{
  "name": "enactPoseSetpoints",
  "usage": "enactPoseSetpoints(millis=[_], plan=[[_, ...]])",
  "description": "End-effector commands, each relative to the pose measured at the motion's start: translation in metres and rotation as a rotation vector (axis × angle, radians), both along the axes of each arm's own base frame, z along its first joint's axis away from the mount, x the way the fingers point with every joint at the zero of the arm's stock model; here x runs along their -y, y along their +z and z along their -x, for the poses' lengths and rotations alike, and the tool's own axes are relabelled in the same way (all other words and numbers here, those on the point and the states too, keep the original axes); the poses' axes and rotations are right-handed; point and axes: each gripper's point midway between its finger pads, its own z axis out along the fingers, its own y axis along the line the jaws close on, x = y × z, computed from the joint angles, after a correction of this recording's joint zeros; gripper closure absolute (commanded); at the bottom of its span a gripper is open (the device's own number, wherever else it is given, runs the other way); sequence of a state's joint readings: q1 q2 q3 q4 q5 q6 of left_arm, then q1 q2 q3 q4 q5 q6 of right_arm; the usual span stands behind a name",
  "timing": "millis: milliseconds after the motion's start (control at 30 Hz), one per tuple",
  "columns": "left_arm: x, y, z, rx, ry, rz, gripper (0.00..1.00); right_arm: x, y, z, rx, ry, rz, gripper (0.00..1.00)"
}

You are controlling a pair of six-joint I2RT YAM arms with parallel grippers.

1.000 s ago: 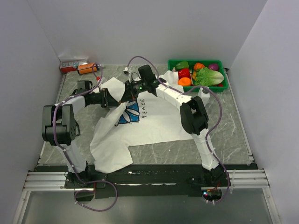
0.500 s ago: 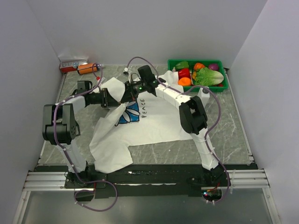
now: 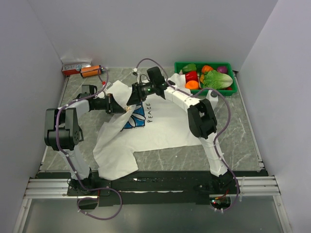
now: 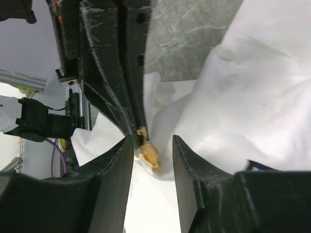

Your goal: Remove the brooch from the garment

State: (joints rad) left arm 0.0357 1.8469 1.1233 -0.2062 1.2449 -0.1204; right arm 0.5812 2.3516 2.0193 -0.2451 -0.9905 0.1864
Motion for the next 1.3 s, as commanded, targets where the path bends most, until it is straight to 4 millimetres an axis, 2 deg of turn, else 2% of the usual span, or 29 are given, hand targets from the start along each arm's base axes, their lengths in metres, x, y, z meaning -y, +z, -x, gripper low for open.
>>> enactPoseSetpoints(millis=[0,233,333,400,500,633,767,800,867,933,967,1033,1067,1133,1167,1267], plan=[[0.002,0.018,0.0,0.085,-0.04,0.007,0.99,0.017,0.031,-0.007,0.051,-0.011,-0.043,0.54],[-0.003,0.023,-0.007,0.152,-0.021,-0.067,0.99,0.029,0.024,-0.006,0.128,-0.028,0.04,0.53],[-0.007,0.028,-0.014,0.198,-0.009,-0.112,0.99,0.034,0.023,-0.001,0.214,0.003,0.076,0.52],[-0.009,0.033,-0.015,0.217,0.0,-0.141,0.99,0.039,0.024,0.002,0.286,0.024,0.092,0.47],[-0.014,0.032,-0.018,0.251,0.018,-0.211,0.99,0.045,0.021,0.01,0.386,0.059,0.142,0.45],[-0.024,0.021,-0.021,0.297,0.033,-0.364,0.99,0.056,0.014,0.012,0.51,0.057,0.225,0.43],[-0.05,0.012,-0.031,0.345,0.109,-0.551,0.99,0.071,0.006,0.01,0.566,0.017,0.311,0.43],[-0.044,0.012,-0.03,0.364,0.093,-0.573,0.99,0.073,0.009,0.01,0.578,0.007,0.32,0.43],[-0.051,0.01,-0.035,0.387,0.105,-0.637,0.99,0.081,0.001,0.013,0.572,-0.002,0.355,0.43],[-0.052,0.01,-0.037,0.397,0.108,-0.662,0.99,0.089,0.003,0.014,0.589,-0.02,0.379,0.43],[-0.048,0.01,-0.037,0.402,0.097,-0.665,0.99,0.093,-0.005,0.019,0.579,-0.013,0.397,0.43],[-0.042,0.008,-0.036,0.399,0.073,-0.664,0.99,0.1,-0.003,0.022,0.597,-0.019,0.414,0.43],[-0.036,0.007,-0.034,0.401,0.056,-0.658,0.99,0.106,-0.014,0.027,0.581,-0.013,0.438,0.43],[-0.026,0.008,-0.029,0.393,0.025,-0.62,0.99,0.116,-0.019,0.031,0.583,-0.011,0.469,0.43],[-0.019,0.008,-0.026,0.388,0.007,-0.607,0.99,0.12,-0.028,0.039,0.565,0.0,0.488,0.43],[-0.003,0.008,-0.015,0.37,-0.043,-0.555,0.99,0.131,-0.03,0.052,0.551,0.012,0.493,0.43]])
